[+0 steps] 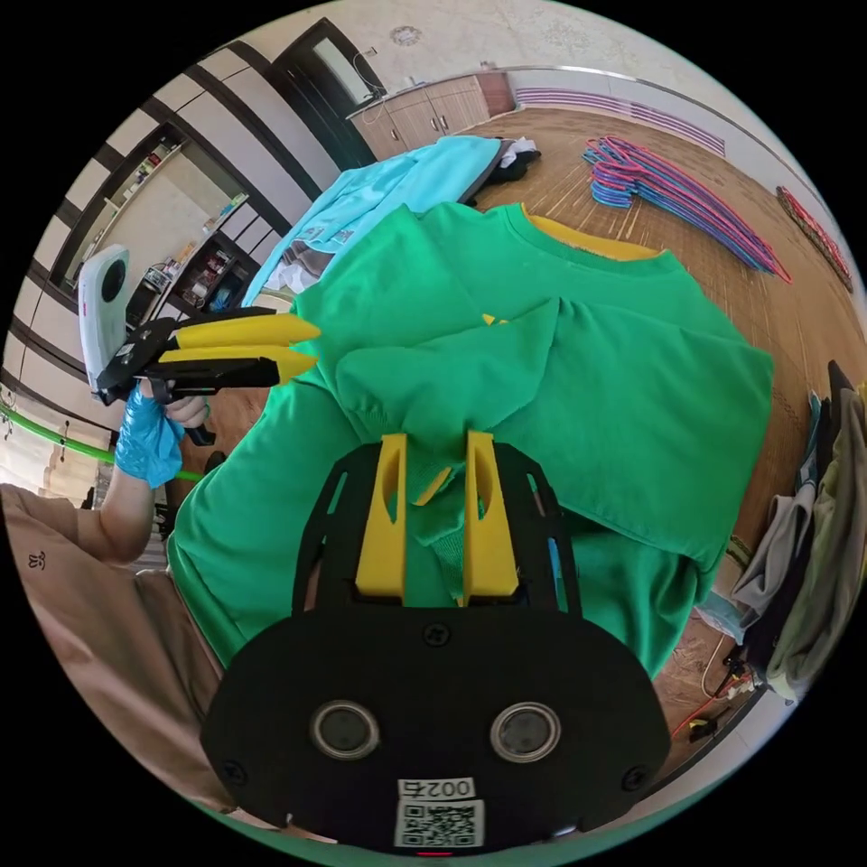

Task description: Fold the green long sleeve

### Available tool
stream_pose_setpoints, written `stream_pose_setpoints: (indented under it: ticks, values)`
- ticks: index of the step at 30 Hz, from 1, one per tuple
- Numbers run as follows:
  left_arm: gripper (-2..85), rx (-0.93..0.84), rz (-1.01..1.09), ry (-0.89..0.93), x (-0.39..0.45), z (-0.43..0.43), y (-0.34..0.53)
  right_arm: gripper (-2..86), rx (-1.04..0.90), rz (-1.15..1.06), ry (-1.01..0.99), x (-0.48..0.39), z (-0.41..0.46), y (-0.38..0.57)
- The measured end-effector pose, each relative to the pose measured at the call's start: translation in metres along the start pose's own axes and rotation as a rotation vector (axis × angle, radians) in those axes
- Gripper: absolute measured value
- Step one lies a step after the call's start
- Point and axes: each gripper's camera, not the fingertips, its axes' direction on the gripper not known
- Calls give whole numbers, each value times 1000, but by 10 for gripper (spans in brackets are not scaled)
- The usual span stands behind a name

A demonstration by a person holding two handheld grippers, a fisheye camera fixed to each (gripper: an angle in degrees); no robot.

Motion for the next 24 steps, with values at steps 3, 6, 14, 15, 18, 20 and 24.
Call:
stream_pose_setpoints:
  ticks: [3,6,14,15,18,20,24]
  values:
    - [100,9,81,38,5,-2,8,67,38,-50,-11,-10,-13,-9]
    - [110,-9,121,59,6,3,14,36,86,-127,-60,-20,-31,-25]
    - [92,-50,88,65,6,19,22,29,49,-239,23,-42,-29,-74]
    - [90,-53,85,66,5,20,22,38,49,-237,36,-43,-28,-74]
    - [78,-78,72,46,4,23,26,76,29,-212,87,-39,-23,-66]
    - [67,-99,71,27,4,26,29,95,-19,-185,111,-30,-15,-54]
    - [61,-107,77,15,7,28,32,110,-63,-139,68,-17,-4,-36]
